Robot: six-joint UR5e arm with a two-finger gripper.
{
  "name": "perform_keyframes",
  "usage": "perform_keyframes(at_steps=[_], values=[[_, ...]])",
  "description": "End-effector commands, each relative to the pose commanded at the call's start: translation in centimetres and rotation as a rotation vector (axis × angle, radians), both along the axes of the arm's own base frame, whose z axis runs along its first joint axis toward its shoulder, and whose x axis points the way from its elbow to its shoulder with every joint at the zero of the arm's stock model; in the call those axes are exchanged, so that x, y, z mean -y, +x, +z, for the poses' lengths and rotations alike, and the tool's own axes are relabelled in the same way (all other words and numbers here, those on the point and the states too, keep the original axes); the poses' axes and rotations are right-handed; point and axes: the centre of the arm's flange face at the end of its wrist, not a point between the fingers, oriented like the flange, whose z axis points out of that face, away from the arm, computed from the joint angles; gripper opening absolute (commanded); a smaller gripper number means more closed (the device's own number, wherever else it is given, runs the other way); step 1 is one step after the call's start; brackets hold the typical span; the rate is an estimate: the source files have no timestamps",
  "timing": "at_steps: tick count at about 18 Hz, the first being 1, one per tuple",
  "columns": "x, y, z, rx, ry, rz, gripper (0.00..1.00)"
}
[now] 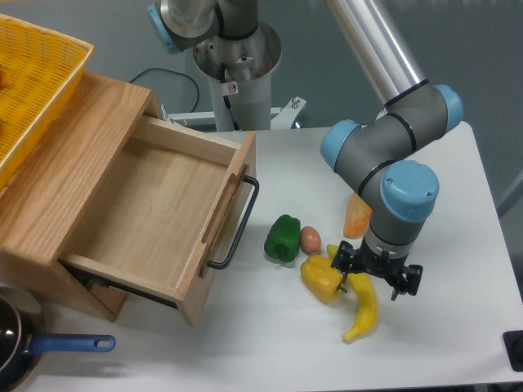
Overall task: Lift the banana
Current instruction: 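Move the gripper over the yellow banana's stem end, then lower the gripper around the banana and close on it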
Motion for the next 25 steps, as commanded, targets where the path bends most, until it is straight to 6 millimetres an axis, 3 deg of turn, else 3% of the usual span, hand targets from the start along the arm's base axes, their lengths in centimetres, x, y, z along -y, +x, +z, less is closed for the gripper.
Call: perform_keyframes(at_steps=[9,25], values=[[0.3,-0.5,-3.7,-0.008,-0.106,0.013,1.00],[-1.0,0.5,-4.4,-0.003,-0.120,0.028,1.00]])
